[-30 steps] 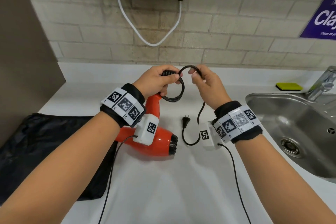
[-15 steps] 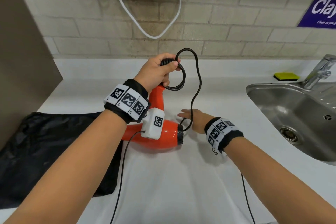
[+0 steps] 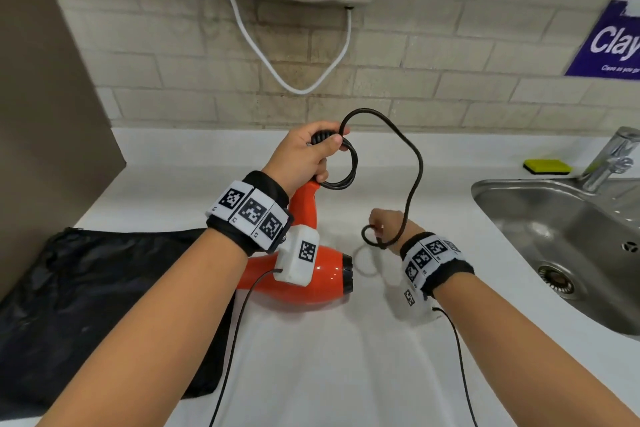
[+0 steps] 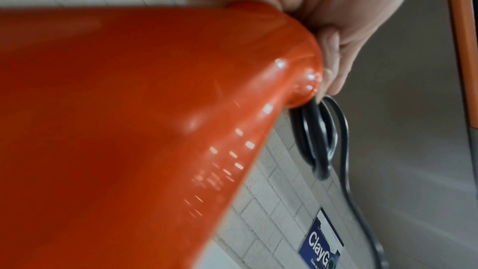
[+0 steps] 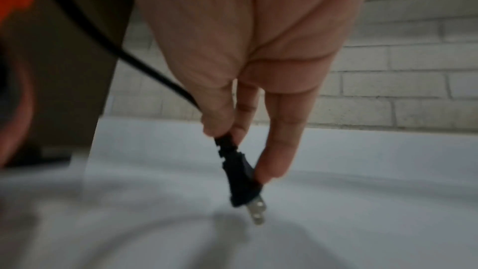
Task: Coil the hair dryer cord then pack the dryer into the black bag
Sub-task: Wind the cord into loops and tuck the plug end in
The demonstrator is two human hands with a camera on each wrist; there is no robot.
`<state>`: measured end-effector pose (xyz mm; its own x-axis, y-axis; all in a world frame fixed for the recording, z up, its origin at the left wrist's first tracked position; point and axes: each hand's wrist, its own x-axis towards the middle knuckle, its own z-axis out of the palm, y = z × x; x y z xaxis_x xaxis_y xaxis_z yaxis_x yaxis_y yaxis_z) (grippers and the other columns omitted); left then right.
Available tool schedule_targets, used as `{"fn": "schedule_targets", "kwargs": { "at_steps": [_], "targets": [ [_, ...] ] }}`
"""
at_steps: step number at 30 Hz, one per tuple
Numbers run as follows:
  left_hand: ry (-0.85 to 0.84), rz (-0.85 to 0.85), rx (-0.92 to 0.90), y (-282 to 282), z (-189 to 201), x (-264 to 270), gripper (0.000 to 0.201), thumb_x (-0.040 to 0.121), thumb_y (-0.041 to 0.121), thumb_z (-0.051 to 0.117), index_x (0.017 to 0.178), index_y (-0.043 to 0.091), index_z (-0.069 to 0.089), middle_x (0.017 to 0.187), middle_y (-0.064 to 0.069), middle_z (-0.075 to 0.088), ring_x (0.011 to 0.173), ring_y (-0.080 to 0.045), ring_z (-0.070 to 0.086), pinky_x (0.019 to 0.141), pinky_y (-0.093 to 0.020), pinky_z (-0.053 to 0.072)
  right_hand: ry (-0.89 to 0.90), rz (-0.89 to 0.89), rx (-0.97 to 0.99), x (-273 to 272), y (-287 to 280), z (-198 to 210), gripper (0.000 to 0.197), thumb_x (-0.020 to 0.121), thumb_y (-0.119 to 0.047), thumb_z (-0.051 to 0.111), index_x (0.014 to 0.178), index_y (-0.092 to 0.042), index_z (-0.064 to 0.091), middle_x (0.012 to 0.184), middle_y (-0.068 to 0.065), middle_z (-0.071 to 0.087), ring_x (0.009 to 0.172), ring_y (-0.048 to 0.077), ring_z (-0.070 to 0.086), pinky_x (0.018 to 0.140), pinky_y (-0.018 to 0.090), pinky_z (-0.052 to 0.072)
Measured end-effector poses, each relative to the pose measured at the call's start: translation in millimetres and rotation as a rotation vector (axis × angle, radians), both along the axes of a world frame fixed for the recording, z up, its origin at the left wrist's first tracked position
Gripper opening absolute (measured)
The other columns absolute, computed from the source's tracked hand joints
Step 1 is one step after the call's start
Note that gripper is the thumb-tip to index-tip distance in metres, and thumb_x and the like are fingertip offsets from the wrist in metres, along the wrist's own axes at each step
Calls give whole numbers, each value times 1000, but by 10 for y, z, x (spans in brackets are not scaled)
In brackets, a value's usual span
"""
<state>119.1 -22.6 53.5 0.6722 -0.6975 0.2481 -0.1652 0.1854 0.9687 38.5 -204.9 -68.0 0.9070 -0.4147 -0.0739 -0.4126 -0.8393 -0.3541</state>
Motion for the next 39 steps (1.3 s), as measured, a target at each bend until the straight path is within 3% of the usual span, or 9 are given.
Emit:
{"fn": "schedule_targets", "kwargs": {
  "at_steps": [5, 10, 19, 22, 27, 31, 34, 37, 39],
  "targets": [
    [7, 73, -17, -74, -24, 47, 16, 93, 6, 47, 99, 15, 59, 79, -6, 59, 32, -3, 29, 39, -17, 36, -609, 72, 492, -132, 267, 569, 33, 86, 12, 37, 75, -19, 41, 82, 6, 53, 66, 24, 54, 59, 26, 48],
    [-2, 161, 5, -106, -49, 118, 11, 93, 10, 49, 97, 14, 58, 80, -4, 61, 30, -4, 34, 40, -17, 37, -1012, 160, 805, -282, 552, 979, 13, 77, -4, 40, 78, -18, 39, 85, -1, 51, 70, 6, 63, 64, 26, 56],
    [-10, 21, -3, -136, -23, -11, 10, 92, 11, 51, 90, 16, 59, 53, 9, 52, 34, -3, 34, 39, -18, 36, -1059, 162, 184, -58, 700, 987, 22, 75, 3, 53, 76, -18, 46, 83, -1, 50, 82, 14, 51, 76, 16, 41],
    [5, -70, -5, -143, -16, -70, 15, 92, 6, 49, 101, 13, 60, 54, 4, 48, 35, -4, 33, 40, -18, 36, -1128, 79, 252, 45, 732, 981, 40, 72, 12, 50, 74, -25, 34, 83, 7, 43, 75, 13, 46, 66, 11, 39],
    [39, -95, -16, -142, 1, -81, 22, 92, 4, 48, 108, 13, 60, 52, 8, 50, 34, -3, 31, 39, -17, 35, -991, 44, 458, 137, 739, 982, 44, 78, 16, 37, 78, -26, 25, 66, -4, 43, 55, 8, 42, 48, 12, 37],
    [66, -55, -22, -80, 25, -45, 15, 94, 8, 46, 97, 11, 60, 69, -4, 50, 33, -2, 27, 37, -16, 33, -816, 159, 403, 32, 606, 684, 17, 85, -12, 50, 76, -16, 37, 60, -2, 40, 49, 4, 36, 49, 13, 33],
    [88, -50, -24, -52, 38, -22, 17, 95, 12, 43, 90, 12, 59, 74, -4, 54, 32, -2, 25, 37, -15, 32, -664, 156, 330, -52, 386, 419, 27, 91, -20, 45, 66, -27, 37, 56, -6, 37, 48, 5, 35, 53, 20, 33],
    [111, -66, -10, -36, 39, -12, 20, 96, 16, 41, 90, 12, 59, 73, -3, 54, 33, -3, 23, 38, -16, 32, -386, -96, 197, -81, 86, 242, 28, 96, -22, 39, 68, -27, 44, 63, 1, 47, 60, 18, 47, 64, 28, 35],
    [134, -83, -9, -21, 38, -13, 21, 97, 18, 41, 89, 11, 60, 73, -3, 54, 33, -4, 22, 37, -17, 32, -50, -272, 108, -109, -81, 132, 26, 97, -22, 37, 92, -11, 60, 87, 13, 58, 88, 30, 58, 75, 30, 39]
  ]
}}
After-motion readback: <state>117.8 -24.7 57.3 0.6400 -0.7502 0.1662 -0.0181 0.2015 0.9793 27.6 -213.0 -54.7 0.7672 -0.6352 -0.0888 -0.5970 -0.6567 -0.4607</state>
